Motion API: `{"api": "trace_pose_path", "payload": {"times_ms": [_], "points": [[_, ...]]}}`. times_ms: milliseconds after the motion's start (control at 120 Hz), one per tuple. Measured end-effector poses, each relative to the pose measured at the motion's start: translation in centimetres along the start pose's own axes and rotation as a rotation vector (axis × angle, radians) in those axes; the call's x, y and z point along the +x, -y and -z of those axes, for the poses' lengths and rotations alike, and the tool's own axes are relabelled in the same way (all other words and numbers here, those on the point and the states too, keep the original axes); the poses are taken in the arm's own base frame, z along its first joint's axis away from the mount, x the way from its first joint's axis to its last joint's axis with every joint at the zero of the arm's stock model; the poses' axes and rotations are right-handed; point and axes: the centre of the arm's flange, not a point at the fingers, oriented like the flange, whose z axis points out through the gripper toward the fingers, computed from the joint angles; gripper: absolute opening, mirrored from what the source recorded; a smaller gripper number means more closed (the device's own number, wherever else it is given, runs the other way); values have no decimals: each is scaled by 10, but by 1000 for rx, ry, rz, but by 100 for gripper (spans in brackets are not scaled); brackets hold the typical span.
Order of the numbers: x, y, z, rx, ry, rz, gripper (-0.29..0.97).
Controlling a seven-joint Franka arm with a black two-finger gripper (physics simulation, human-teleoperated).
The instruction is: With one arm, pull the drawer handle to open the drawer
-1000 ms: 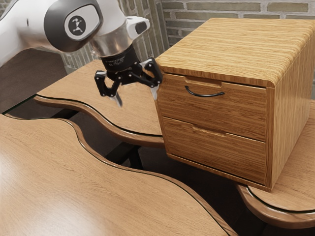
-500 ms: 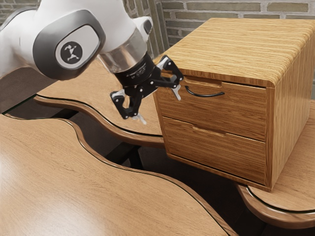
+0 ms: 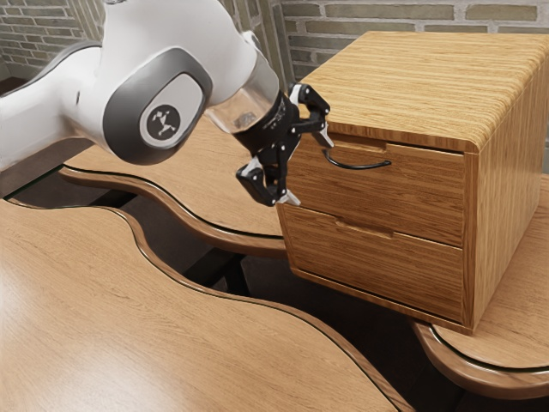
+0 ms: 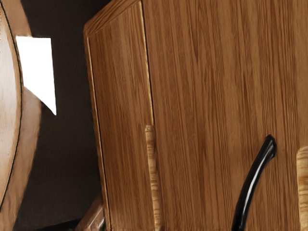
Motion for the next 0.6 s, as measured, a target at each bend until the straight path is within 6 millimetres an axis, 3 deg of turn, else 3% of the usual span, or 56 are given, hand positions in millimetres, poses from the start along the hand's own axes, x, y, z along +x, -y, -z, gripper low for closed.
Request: {"api": "trace_pose_path", "payload": {"times_ms": [417, 600], "points": [[0, -3, -26, 10, -32, 158, 68], [0, -5, -25, 3, -33, 204, 68]]}}
